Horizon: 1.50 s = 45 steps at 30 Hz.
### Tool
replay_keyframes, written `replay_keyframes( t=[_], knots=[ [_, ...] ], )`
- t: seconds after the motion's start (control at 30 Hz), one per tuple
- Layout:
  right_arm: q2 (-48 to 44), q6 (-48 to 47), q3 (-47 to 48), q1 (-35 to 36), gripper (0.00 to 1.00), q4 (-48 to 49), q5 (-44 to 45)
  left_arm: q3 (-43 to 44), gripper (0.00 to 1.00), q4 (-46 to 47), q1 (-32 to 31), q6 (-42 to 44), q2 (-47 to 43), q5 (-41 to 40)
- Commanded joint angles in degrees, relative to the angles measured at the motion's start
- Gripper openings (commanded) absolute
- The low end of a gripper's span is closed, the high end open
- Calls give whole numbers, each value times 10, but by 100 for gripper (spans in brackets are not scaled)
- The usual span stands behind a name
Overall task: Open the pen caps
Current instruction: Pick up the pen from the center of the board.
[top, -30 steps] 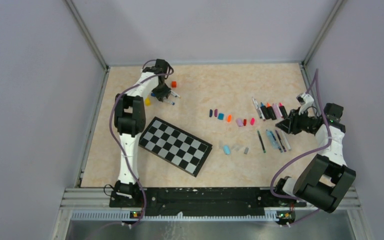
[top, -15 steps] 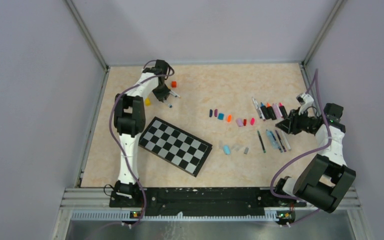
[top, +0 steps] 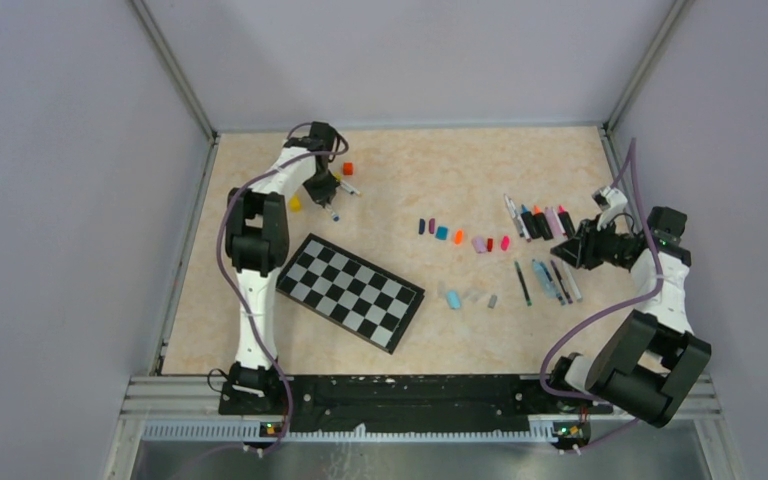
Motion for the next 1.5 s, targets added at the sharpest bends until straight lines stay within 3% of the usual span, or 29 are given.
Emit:
replay_keyframes(
  t=[0.0, 0.27, 0.4, 0.5, 0.57, 0.7, 0.77, 0.9, 1.07, 1.33, 1.4, 1.43, 1.47],
  knots=[
    [-23, -45, 1, -3, 31, -18, -43, -40, 4, -12, 2, 19, -55, -10],
    [-25, -127, -7, -3, 31, -70, -105, -267, 0, 200, 2, 59, -264, 29],
    [-21, -243, 3, 2, 32, -144, -131, -365, 0, 300, 2, 81, -359, 87],
    [-10, -385, 36, 19, 38, -246, -136, -458, 0, 415, 2, 115, -439, 191],
    [-4, -456, 62, 31, 43, -322, -148, -539, 0, 538, 2, 133, -499, 297],
    [-2, -494, 114, 83, 49, -388, -170, -705, 0, 845, -1, 46, -587, 450],
    [-7, -425, 129, 129, 50, -359, -169, -752, 0, 956, -12, -5, -601, 480],
    [-37, -180, 119, 259, 51, -180, -145, -796, 0, 1079, -75, -48, -612, 470],
    [-56, 91, 75, 375, 51, 74, -128, -793, 0, 1098, -180, -22, -610, 401],
    [-45, 506, -1, 407, 52, 408, -146, -760, 0, 1113, -291, -1, -550, 300],
    [-51, 564, -36, 411, 59, 491, -152, -750, 0, 1113, -307, 5, -536, 282],
    [-53, 576, -45, 414, 74, 511, -152, -745, 0, 1113, -315, 10, -529, 274],
    [-52, 584, -51, 416, 80, 521, -153, -740, 0, 1112, -322, 14, -523, 266]
  ],
)
